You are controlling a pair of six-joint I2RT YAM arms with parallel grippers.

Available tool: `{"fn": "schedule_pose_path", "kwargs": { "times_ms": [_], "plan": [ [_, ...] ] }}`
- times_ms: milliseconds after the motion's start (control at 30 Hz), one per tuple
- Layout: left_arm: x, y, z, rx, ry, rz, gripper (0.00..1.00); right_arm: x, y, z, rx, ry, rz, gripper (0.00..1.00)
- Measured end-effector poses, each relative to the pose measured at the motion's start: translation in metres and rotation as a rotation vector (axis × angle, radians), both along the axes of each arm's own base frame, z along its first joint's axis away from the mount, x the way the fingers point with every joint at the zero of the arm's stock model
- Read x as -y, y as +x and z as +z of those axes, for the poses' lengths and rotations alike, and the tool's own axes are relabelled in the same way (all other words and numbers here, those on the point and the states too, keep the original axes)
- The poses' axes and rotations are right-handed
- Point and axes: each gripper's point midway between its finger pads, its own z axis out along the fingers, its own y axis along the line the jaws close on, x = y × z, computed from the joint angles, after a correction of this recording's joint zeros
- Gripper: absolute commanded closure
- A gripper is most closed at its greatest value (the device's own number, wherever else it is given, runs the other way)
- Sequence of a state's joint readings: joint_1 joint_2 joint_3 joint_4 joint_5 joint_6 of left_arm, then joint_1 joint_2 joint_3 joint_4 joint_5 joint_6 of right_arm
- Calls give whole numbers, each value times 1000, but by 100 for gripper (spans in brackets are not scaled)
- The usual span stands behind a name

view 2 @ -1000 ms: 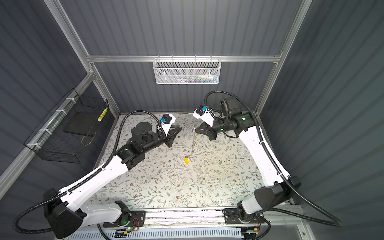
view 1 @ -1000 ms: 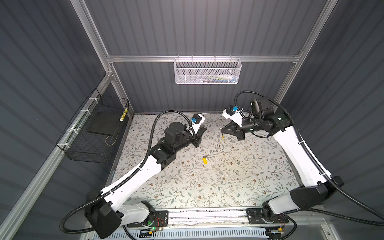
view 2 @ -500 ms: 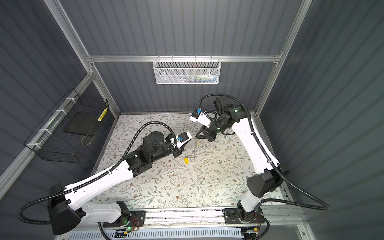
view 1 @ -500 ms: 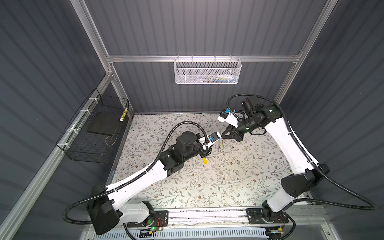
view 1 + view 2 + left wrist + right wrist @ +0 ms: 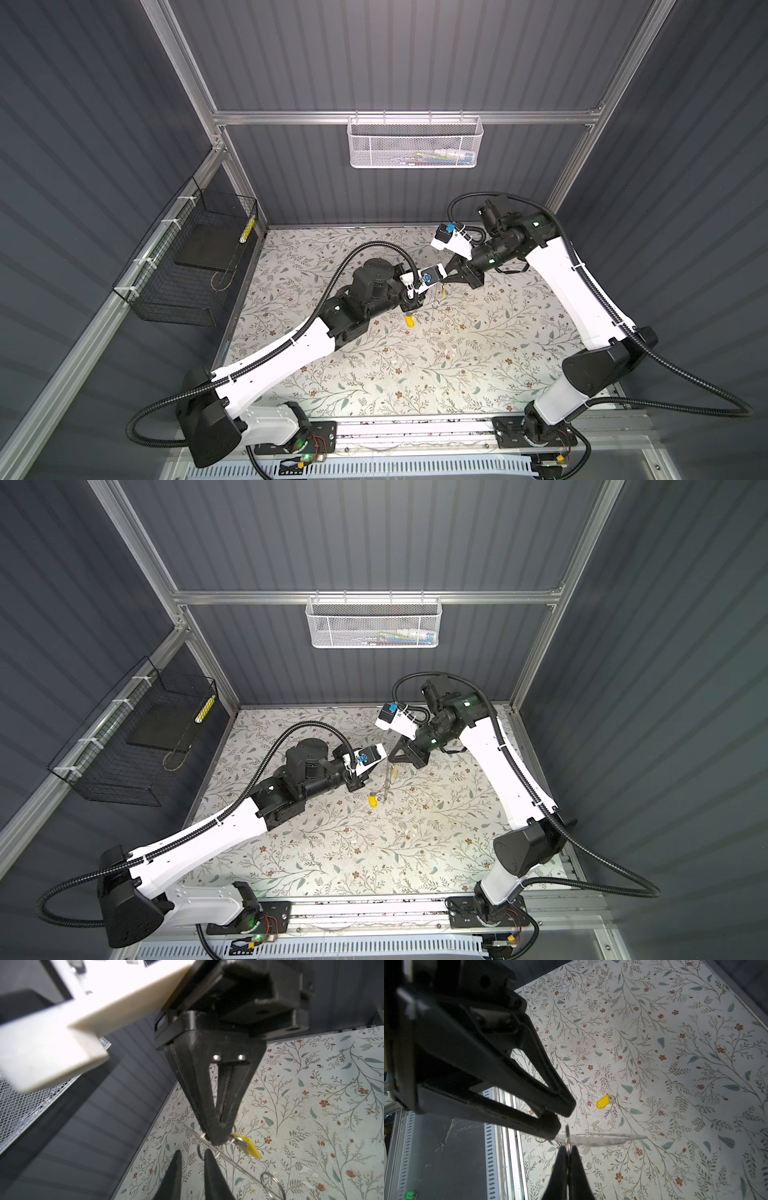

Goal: Put the keys on the keyring

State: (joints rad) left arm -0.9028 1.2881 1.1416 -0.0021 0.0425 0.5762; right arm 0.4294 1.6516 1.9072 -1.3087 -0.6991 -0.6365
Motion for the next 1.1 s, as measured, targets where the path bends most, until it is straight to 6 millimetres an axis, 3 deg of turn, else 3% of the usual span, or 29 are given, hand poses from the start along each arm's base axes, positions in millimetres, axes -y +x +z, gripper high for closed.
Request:
{"fn": "schedule_pose_path", "kwargs": {
  "times_ms": [267,900,1100],
  "plan": [
    [5,-7,10,-24,41,-54,78,-1,-5,2,13,5,11,100],
    [9,-10,-6,-129,157,-82,78,0,-10,7,54,14,33,100],
    [11,-12,0,-145,167,-99,78,1,-14,12,80,26,42,100]
  ]
}}
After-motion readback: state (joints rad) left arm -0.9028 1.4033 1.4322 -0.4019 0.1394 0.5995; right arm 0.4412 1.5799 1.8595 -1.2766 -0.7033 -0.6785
